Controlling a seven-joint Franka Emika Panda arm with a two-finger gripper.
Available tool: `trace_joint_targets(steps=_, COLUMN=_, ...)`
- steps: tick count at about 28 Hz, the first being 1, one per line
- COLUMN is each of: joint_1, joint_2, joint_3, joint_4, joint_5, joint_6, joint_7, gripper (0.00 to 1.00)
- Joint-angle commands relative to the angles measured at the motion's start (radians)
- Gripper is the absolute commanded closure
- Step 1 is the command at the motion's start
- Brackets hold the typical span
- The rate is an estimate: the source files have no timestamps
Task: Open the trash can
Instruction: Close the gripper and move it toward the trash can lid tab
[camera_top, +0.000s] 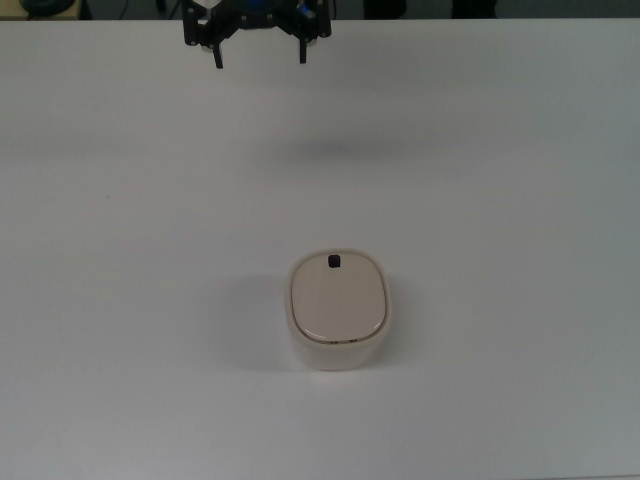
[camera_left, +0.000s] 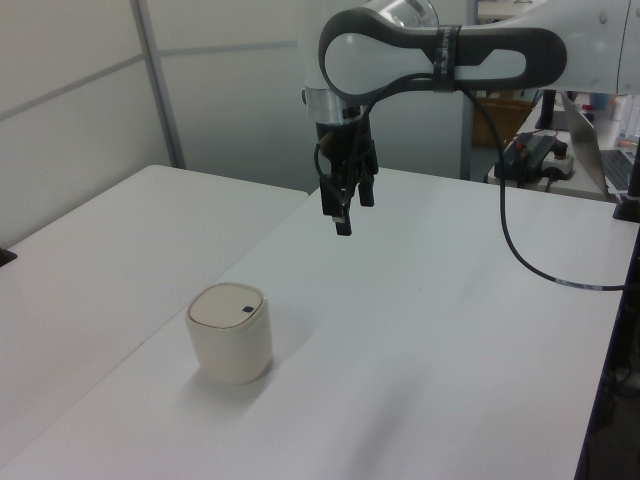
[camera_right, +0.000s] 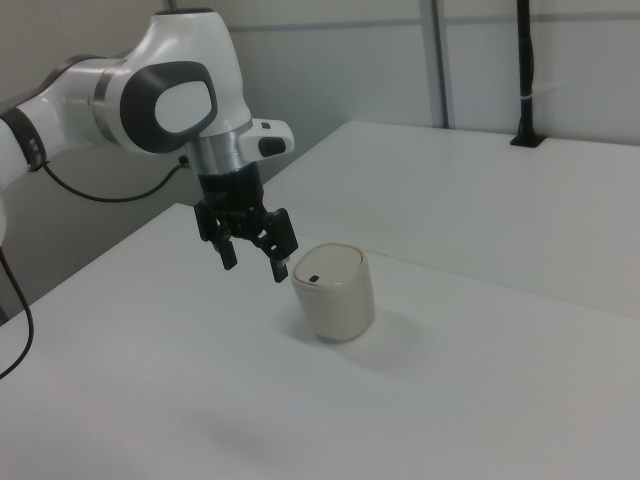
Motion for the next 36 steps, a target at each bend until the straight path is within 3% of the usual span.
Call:
trace_joint_targets(steps=1, joint_1=-0.004, joint_2=-0.009, joint_3=-0.013, joint_4=0.002, joint_5=0.011, joint_6=-0.015, joint_7=-0.029, gripper=0.0)
trace_joint_targets(steps=7, joint_1=-0.003, joint_2=-0.011, joint_3=-0.014, joint_4=0.002, joint_5=0.011, joint_6=-0.013, joint_7=-0.03, gripper=0.0)
trace_joint_targets(steps=9, joint_1=-0.003, joint_2=-0.011, joint_3=-0.013, joint_4=0.002, joint_5=0.009, joint_6=-0.013, joint_7=-0.03, gripper=0.08)
trace_joint_targets(steps=11, joint_1=-0.003, joint_2=-0.011, joint_3=-0.013, joint_4=0.002, joint_5=0.011, joint_6=-0.015, joint_7=-0.03, gripper=0.26)
trace_joint_targets(steps=12, joint_1=-0.004, joint_2=-0.013, joint_3=-0.013, joint_4=0.002, joint_5=0.018, joint_6=-0.015, joint_7=-0.032, gripper=0.57)
trace_joint_targets(steps=14, joint_1=-0.004, joint_2=-0.014, joint_3=-0.014, joint_4=0.002, joint_5=0.022, joint_6=-0.021, joint_7=-0.03, gripper=0.86)
trace_joint_targets(steps=15, joint_1=-0.004, joint_2=-0.014, joint_3=-0.014, joint_4=0.002, joint_5=0.023, joint_6=-0.023, joint_7=-0.029, gripper=0.97)
trace_joint_targets(steps=16, joint_1=-0.004, joint_2=-0.014, joint_3=-0.014, joint_4=0.002, joint_5=0.022, joint_6=-0.024, joint_7=-0.029, gripper=1.0)
trace_joint_targets(steps=36, joint_1=-0.01, joint_2=-0.013, joint_3=-0.014, joint_4=0.001, joint_5=0.022, joint_6=-0.013, joint_7=-0.053, gripper=1.0)
